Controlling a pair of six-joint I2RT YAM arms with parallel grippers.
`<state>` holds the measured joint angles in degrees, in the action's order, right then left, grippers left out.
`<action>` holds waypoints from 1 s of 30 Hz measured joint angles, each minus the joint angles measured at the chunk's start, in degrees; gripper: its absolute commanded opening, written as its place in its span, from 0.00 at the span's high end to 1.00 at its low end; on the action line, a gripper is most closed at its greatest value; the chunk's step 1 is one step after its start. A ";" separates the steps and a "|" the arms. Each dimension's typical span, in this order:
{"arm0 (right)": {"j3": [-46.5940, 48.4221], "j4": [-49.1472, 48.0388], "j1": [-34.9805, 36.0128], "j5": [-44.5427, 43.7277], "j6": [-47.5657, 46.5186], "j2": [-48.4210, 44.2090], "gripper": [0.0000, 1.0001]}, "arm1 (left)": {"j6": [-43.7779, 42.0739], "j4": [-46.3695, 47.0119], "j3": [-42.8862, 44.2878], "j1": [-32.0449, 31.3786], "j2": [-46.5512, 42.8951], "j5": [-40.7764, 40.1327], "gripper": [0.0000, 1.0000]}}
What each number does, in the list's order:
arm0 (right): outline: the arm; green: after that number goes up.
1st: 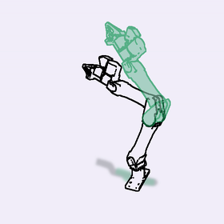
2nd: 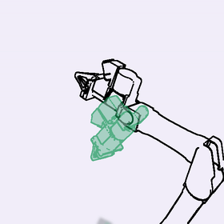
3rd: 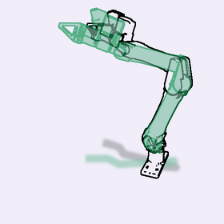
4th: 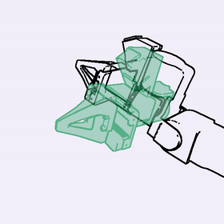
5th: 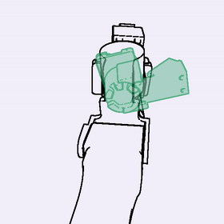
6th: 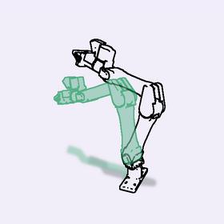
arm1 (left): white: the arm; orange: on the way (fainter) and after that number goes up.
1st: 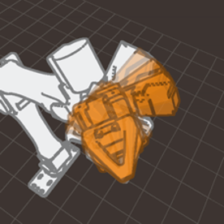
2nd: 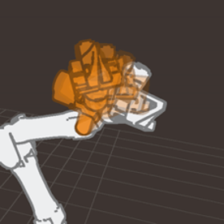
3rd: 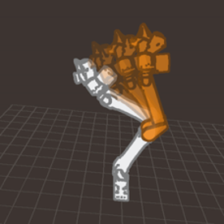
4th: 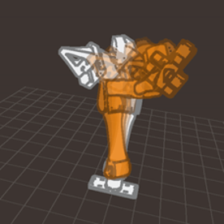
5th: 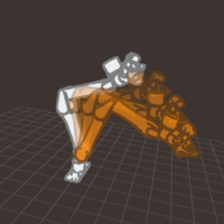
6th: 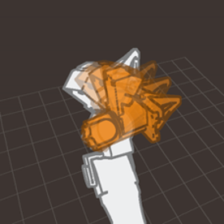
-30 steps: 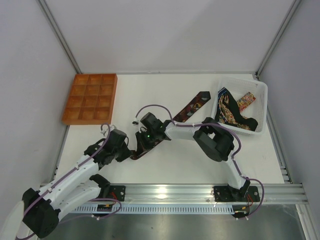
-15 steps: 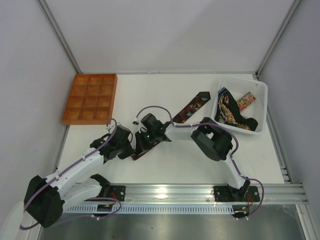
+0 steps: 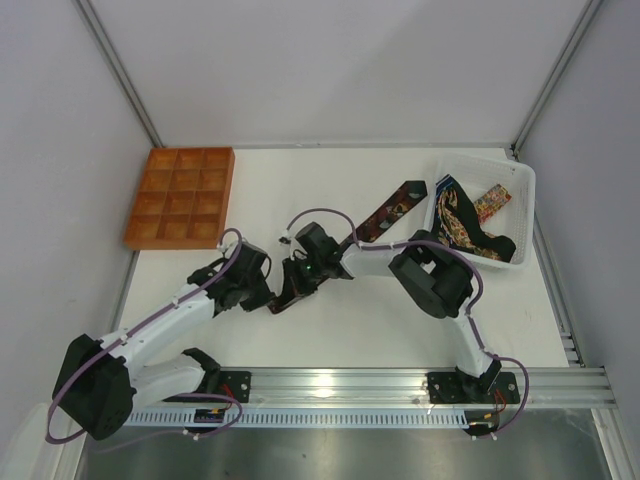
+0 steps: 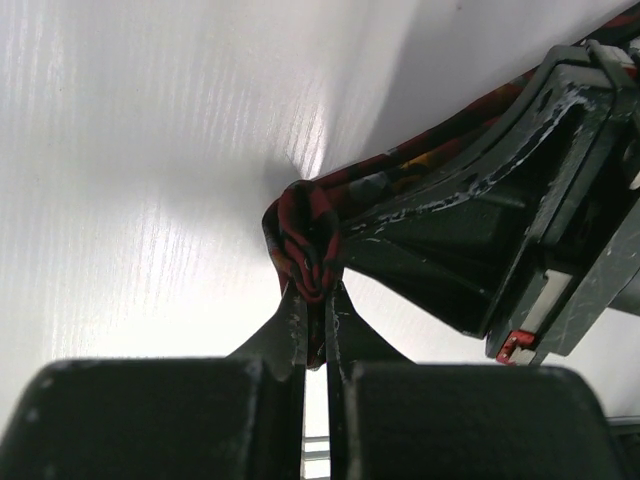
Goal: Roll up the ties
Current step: Roll the tie
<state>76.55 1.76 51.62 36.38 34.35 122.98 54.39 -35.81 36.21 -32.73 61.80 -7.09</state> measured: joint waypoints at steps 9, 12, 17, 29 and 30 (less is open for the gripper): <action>-0.15 -2.12 -0.74 1.05 1.07 0.11 1.00 | -0.04 0.07 1.33 -0.39 1.70 -0.26 0.99; -0.04 -3.02 -0.55 1.53 1.51 0.61 1.00 | -0.09 -0.39 2.69 -0.92 3.06 -0.35 0.99; 0.87 -3.69 0.22 2.08 2.12 2.01 1.00 | -0.48 -1.42 3.56 -1.36 3.93 -0.90 1.00; 0.04 -7.19 0.07 4.20 5.64 3.34 1.00 | -0.96 -0.11 6.54 -2.03 11.58 0.20 1.00; -0.26 -7.13 -0.15 3.93 5.79 3.08 1.00 | -0.92 0.15 6.80 -2.10 12.04 0.24 0.99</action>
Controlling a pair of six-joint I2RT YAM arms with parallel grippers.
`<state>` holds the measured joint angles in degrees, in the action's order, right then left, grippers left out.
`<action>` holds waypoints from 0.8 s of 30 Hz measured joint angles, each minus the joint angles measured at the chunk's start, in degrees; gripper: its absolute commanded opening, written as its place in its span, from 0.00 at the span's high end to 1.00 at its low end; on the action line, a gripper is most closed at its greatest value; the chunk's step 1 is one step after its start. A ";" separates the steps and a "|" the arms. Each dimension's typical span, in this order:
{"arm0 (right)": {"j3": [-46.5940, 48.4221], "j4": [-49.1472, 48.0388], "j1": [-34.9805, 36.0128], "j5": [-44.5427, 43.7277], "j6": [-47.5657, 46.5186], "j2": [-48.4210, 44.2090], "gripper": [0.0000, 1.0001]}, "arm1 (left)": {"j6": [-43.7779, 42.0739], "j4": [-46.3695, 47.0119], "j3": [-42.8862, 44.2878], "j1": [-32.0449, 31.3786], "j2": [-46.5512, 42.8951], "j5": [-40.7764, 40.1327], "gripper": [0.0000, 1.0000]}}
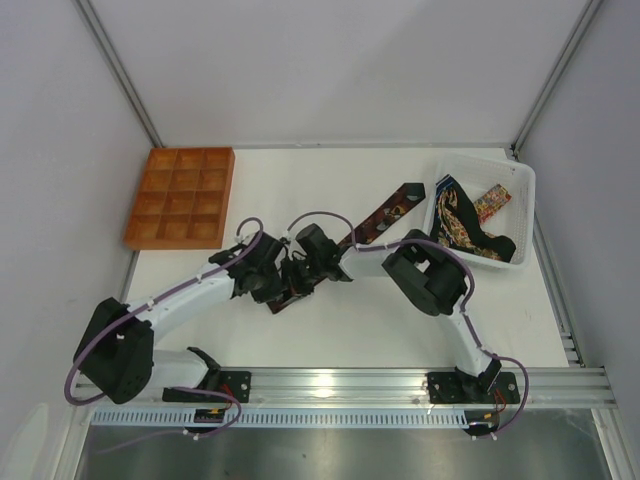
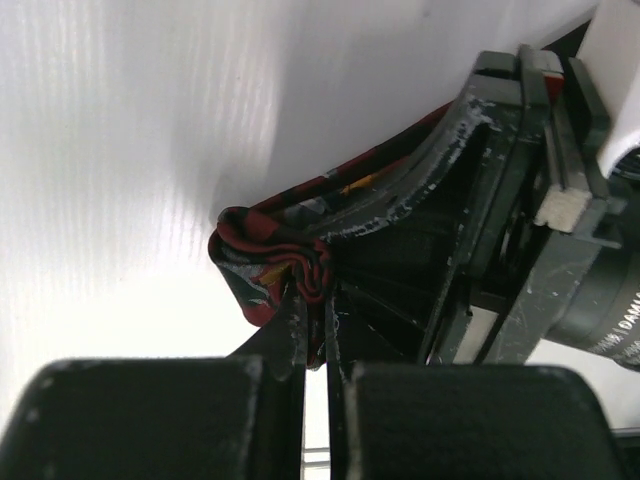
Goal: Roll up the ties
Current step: Roll the tie
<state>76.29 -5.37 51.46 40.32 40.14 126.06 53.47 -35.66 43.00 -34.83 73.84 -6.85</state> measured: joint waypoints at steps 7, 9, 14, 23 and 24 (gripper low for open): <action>-2.27 4.85 -0.74 -6.34 -0.44 -4.17 1.00 | 0.07 2.64 0.52 -0.33 2.82 0.00 1.00; -4.02 5.27 -1.11 -7.15 -0.44 -5.75 1.00 | 0.09 3.21 0.52 -0.48 3.80 -0.02 1.00; -6.64 7.63 -2.71 -7.61 -1.99 -9.14 1.00 | 0.46 4.13 0.52 -0.70 4.37 -0.15 1.00; -6.60 8.76 -7.61 -7.76 -6.43 -9.57 1.00 | 0.46 4.28 0.55 -0.74 4.39 -0.31 1.00; -6.43 8.79 -8.13 -7.76 -6.67 -9.46 1.00 | 0.46 4.26 0.63 -0.74 4.46 -0.31 1.00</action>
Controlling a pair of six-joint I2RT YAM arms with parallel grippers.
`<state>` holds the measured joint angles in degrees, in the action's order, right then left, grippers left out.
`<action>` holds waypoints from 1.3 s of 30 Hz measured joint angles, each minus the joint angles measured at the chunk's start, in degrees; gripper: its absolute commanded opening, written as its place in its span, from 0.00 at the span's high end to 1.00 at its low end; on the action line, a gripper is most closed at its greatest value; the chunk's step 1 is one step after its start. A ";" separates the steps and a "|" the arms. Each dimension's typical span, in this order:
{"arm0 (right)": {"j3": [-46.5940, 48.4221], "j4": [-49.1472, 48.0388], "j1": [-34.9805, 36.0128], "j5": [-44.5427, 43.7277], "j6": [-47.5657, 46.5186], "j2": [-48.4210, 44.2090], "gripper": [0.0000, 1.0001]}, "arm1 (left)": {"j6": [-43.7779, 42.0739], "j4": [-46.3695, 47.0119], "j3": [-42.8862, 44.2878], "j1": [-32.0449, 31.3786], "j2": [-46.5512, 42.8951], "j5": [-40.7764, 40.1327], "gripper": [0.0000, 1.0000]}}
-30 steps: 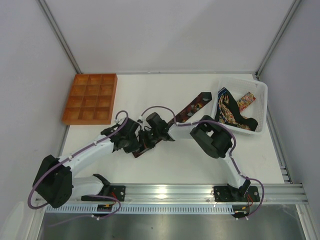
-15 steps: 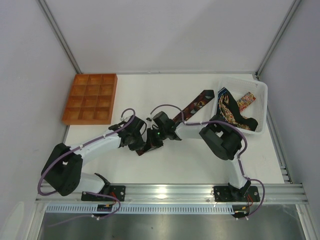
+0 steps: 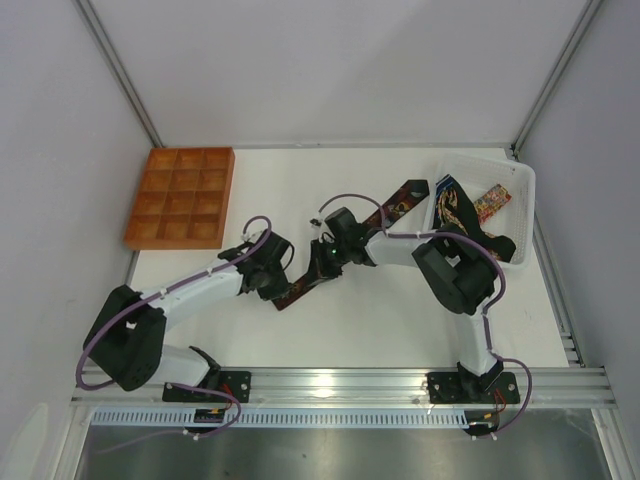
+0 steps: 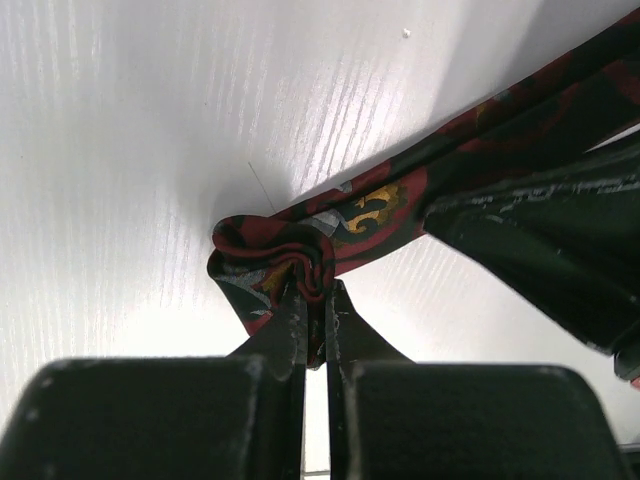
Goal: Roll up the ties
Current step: Roll the tie
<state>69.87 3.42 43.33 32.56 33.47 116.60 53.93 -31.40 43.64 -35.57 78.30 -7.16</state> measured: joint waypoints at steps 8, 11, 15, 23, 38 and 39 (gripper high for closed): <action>2.73 -0.61 -0.94 1.36 -0.92 3.37 1.00 | -0.04 0.02 2.12 -0.07 2.43 -0.17 0.99; 2.80 -1.95 -0.94 2.14 -0.42 3.87 1.00 | -0.09 0.26 2.99 -0.09 4.35 -0.13 1.00; 2.10 -3.41 -0.98 2.54 0.31 3.96 1.00 | -0.48 0.74 4.15 -0.15 6.54 0.31 0.99; 1.16 -5.33 -1.20 3.28 0.92 3.96 1.00 | -0.63 1.99 5.14 -0.42 8.59 0.42 1.00; -0.24 -7.93 -1.64 3.91 1.64 3.82 1.00 | -2.27 12.92 -1.01 -0.42 6.12 0.42 0.65; -0.24 -7.82 -1.73 3.91 1.62 3.80 1.00 | -2.16 14.45 -1.86 -0.44 5.49 0.55 0.62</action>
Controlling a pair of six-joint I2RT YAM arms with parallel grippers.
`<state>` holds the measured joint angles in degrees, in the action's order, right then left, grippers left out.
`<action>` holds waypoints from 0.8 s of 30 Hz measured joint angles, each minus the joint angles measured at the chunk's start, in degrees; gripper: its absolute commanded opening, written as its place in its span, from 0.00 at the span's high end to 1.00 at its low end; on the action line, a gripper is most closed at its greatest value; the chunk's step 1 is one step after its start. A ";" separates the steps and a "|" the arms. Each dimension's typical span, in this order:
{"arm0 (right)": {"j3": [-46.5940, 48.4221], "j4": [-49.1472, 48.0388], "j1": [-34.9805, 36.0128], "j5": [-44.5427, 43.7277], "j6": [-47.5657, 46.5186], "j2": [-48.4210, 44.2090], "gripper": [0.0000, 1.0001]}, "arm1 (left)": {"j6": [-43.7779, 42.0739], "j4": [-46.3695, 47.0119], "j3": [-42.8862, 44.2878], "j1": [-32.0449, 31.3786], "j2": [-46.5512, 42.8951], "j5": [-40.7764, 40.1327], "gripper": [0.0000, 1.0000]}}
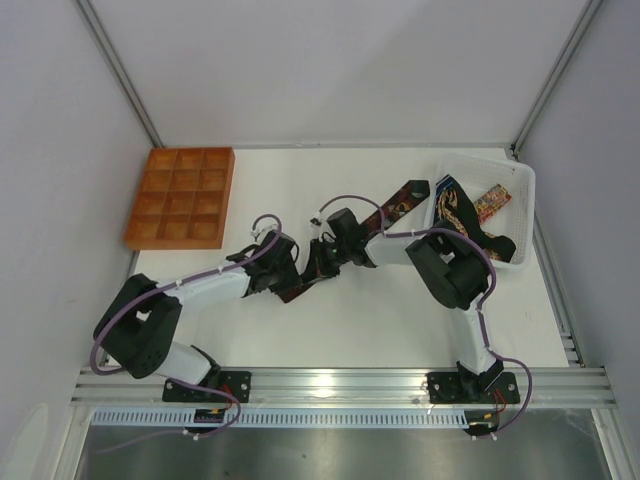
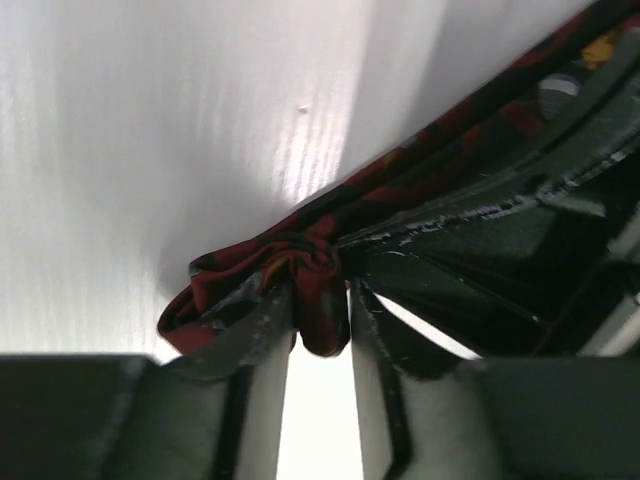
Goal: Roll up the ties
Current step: Roll the tie
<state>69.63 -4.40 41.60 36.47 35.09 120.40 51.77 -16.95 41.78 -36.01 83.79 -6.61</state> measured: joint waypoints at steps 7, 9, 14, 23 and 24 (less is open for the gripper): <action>1.97 5.07 -1.92 0.72 -1.88 -0.13 1.00 | 0.26 8.55 -5.05 -0.17 -3.50 0.98 0.43; 3.41 7.80 -2.99 1.09 -3.19 -0.11 1.00 | 0.26 10.36 -6.45 -0.24 -4.50 1.01 0.43; 7.87 12.96 -5.95 4.13 -5.84 -0.07 1.00 | 0.26 14.51 -10.19 -0.24 -7.26 0.98 0.39; 12.04 13.81 -4.48 13.60 -6.27 3.02 1.00 | 0.22 19.96 -14.34 -0.24 -10.10 1.42 0.32; 12.61 13.97 -4.00 14.25 -6.27 3.82 1.00 | 0.22 20.20 -14.45 -0.24 -10.12 1.44 0.31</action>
<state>82.24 9.56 37.60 50.72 28.82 124.22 51.99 3.25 27.33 -36.25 73.67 -5.17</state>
